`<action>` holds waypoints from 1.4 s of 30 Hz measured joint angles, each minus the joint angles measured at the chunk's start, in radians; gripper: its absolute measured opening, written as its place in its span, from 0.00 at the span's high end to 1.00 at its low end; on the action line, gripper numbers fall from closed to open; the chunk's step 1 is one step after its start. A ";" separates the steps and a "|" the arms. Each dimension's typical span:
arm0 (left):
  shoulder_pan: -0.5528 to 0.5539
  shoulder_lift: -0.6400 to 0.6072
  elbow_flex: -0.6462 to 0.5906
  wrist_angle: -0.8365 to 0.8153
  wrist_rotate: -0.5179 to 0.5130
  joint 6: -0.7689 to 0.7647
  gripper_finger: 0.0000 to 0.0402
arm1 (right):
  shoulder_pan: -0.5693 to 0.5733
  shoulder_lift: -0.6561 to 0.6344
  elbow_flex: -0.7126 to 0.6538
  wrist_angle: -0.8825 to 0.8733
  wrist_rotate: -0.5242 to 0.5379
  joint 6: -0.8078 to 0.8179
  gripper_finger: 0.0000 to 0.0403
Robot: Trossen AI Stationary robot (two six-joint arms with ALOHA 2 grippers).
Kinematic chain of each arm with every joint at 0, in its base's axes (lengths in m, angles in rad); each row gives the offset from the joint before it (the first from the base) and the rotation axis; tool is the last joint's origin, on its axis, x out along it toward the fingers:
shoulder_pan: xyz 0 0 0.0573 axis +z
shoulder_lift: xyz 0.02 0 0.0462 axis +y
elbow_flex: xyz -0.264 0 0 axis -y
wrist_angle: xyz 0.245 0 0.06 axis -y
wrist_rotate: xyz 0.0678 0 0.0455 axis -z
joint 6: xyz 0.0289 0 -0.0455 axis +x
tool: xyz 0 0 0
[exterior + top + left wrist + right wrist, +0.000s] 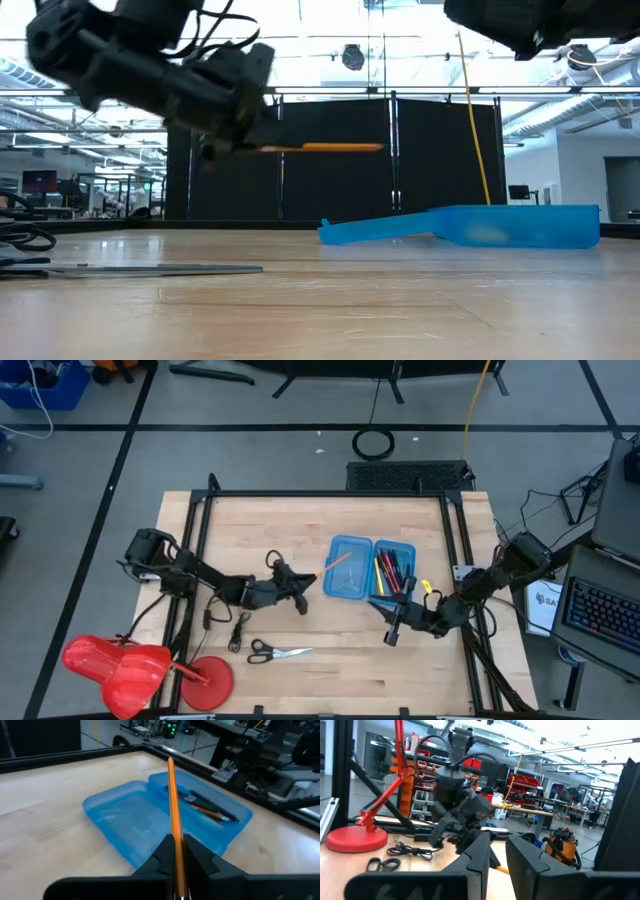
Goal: Pick & place school supplies into a supply box
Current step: Put the orange pencil into the blue supply box
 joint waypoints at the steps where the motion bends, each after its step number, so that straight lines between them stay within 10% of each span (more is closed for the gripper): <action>1: 0.009 0.000 0.021 -0.016 0.018 0.004 0.96 | 0.002 -0.003 0.000 -0.001 0.000 -0.002 0.87; 29: 0.166 0.098 0.277 -0.176 0.241 -0.033 0.96 | 0.078 -0.117 0.001 0.000 -0.004 -0.166 0.87; 42: 0.209 0.348 0.663 -0.372 0.337 0.015 0.96 | 0.135 -0.173 0.002 0.000 -0.004 -0.212 0.87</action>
